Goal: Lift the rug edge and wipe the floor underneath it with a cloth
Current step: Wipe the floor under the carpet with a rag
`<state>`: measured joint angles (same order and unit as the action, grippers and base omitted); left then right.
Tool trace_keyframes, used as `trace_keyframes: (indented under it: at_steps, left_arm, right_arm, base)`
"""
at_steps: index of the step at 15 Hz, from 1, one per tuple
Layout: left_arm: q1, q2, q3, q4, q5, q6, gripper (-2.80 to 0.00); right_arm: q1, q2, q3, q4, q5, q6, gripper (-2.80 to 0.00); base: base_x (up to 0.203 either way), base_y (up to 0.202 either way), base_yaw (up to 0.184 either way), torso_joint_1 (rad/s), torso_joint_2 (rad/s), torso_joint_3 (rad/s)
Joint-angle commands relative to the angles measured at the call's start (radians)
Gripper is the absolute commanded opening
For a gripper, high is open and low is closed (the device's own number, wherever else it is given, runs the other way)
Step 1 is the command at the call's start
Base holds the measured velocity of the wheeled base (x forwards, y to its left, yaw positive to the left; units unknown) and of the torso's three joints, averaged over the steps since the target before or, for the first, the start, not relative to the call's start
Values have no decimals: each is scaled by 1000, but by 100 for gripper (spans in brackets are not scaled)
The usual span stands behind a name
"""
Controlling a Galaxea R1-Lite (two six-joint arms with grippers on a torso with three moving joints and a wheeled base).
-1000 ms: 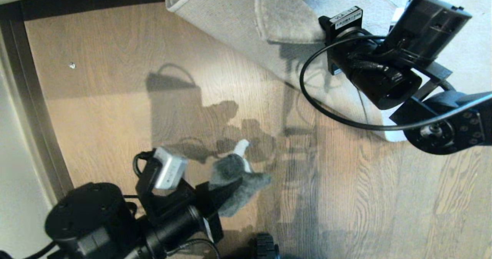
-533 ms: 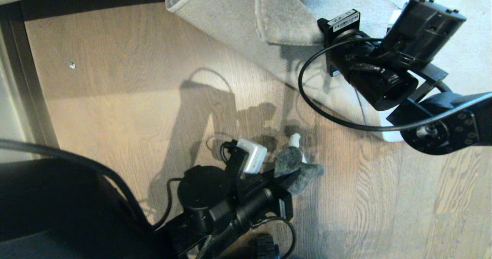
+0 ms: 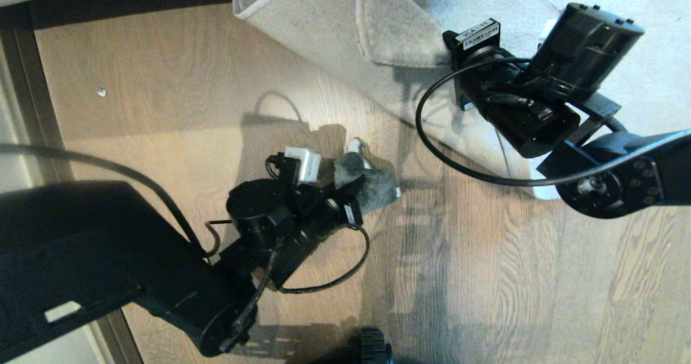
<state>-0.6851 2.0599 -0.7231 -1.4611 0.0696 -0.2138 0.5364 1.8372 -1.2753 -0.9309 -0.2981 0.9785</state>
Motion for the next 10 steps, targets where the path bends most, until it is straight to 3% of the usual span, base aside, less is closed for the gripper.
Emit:
trace_keyframes:
  at_steps: [1,5,10]
  left_arm:
    - [107,-77,5,-6,0,20,-280]
    - [230,-221,112,9,0,38,-280]
    - [345,-474,423,11,1,70,-280]
  right_arm:
    - [-1,5,1,-5,-1,5,-280]
    - [1,-3,1,-3,-1,5,-280]
    - [1,-3,11,-5,-1,5,-280]
  base:
    - [0,0,0,0,0,0]
    - [0,0,0,0,0,0]
    - [0,0,0,0,0,0]
